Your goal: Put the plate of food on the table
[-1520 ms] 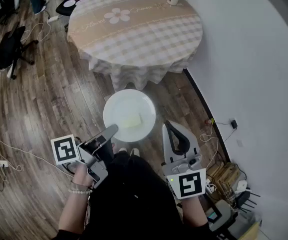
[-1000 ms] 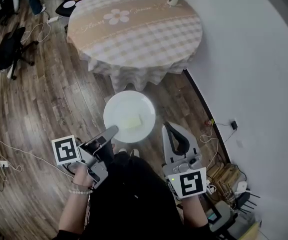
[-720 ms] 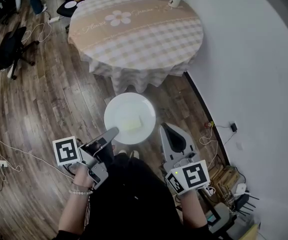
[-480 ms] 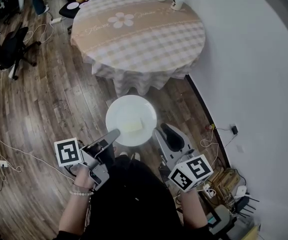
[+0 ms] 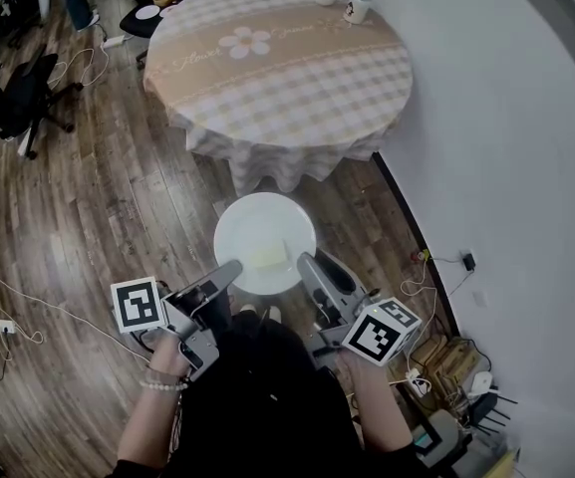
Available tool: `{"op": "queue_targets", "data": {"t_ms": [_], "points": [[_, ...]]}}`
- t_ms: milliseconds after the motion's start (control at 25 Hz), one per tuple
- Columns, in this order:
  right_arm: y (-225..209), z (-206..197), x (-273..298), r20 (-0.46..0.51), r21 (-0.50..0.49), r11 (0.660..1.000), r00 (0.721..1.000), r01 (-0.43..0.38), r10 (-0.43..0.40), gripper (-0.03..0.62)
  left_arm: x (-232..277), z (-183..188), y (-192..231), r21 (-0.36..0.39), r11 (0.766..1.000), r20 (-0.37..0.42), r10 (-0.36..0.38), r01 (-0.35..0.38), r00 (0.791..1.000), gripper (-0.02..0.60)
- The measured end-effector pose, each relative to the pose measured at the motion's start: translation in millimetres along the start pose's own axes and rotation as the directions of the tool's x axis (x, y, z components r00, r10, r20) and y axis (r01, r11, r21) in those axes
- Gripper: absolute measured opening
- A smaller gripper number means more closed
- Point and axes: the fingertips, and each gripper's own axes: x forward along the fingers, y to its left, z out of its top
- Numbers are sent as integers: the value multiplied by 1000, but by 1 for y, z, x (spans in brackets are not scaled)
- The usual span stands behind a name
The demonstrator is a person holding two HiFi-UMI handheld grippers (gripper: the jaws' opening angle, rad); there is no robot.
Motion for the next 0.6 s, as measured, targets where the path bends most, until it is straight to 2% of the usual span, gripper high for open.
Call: {"op": "queue_targets", "data": {"t_ms": [80, 240, 600], "points": [[1, -2, 1, 6, 33, 999, 1000, -7, 7, 56, -1, 0, 1, 5, 1000, -2, 12, -12, 1000, 9], [4, -3, 3, 20, 91, 995, 999, -34, 33, 44, -3, 2, 0, 5, 1000, -8, 16, -16, 1000, 8], [6, -8, 11, 40, 131, 991, 999, -28, 23, 34, -9, 9, 6, 8, 1000, -24, 21, -21, 999, 8]]}}
